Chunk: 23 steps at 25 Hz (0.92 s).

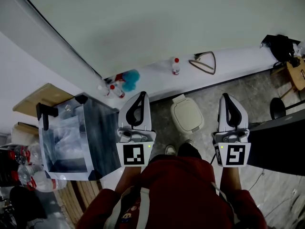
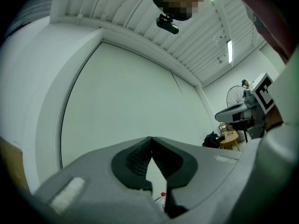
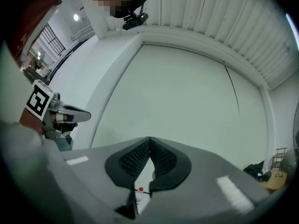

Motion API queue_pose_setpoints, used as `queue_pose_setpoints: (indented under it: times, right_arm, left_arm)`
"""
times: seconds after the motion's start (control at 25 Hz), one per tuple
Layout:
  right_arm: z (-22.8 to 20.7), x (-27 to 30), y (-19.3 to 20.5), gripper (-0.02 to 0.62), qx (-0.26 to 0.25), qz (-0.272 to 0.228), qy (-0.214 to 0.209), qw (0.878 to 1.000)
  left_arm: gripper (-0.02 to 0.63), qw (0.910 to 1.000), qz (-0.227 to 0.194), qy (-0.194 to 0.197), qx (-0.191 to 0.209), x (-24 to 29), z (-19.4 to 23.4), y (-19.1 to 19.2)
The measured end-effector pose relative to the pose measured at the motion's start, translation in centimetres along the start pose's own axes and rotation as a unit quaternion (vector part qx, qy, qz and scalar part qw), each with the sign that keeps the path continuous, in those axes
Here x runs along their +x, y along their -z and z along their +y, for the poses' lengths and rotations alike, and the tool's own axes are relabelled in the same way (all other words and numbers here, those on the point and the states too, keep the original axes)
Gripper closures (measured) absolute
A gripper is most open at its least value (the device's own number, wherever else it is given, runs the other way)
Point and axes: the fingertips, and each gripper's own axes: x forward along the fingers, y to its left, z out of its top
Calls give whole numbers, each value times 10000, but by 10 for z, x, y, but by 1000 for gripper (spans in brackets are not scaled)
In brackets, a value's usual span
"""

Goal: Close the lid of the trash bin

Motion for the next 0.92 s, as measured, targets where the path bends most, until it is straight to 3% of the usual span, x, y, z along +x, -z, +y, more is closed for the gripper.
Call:
queue_pose_setpoints:
  times: [0.92]
  right_arm:
    - [0, -7, 0, 595, -201, -26, 108, 9997]
  left_arm:
    - [609, 10000, 38, 42, -46, -5, -6, 5]
